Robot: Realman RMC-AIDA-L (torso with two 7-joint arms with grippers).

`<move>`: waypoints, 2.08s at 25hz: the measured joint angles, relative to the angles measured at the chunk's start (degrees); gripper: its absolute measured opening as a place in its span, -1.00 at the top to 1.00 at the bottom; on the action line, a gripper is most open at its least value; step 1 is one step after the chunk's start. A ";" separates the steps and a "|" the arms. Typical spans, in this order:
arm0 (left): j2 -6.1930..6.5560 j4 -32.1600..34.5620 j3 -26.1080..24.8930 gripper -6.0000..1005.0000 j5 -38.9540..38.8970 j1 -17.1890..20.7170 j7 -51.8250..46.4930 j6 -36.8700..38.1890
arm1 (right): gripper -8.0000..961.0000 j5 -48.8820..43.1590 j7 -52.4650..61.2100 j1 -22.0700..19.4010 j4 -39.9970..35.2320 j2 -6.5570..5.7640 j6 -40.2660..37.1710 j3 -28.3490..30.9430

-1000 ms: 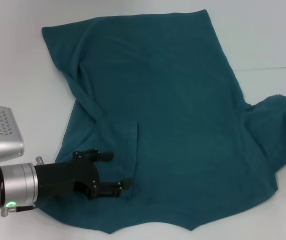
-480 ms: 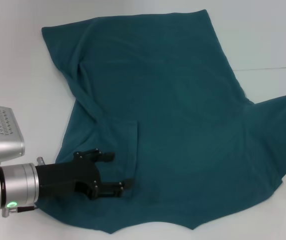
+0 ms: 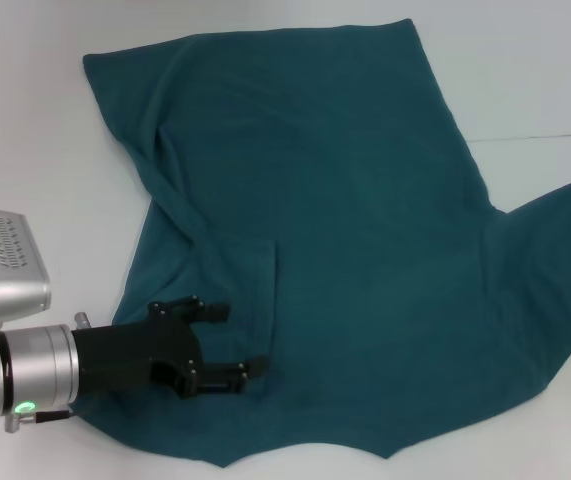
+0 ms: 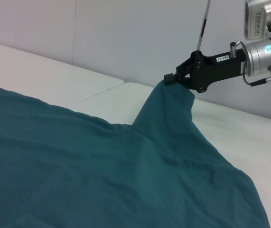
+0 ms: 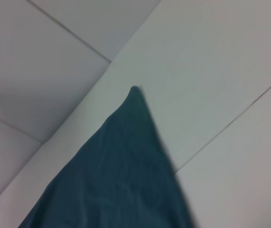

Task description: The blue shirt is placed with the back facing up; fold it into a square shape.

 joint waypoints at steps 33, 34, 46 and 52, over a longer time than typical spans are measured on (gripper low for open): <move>0.09 -1.32 -0.12 -0.80 -0.09 -0.69 -0.18 -1.40 | 0.72 -0.15 -1.48 8.94 2.60 4.24 -1.50 -15.39; 0.09 -1.32 -0.09 -0.80 -0.09 -0.69 -0.18 -1.46 | 0.71 -0.14 -1.81 9.04 2.62 4.34 -1.69 -16.47; 0.09 -1.46 0.00 -0.81 -0.09 -0.95 -0.17 -1.68 | 0.51 0.04 -2.49 8.69 2.11 4.27 -4.45 -19.51; 0.08 -1.56 0.00 -0.81 -0.09 -0.96 -0.17 -1.67 | -0.18 0.37 -2.64 6.91 2.03 3.23 -4.89 -17.95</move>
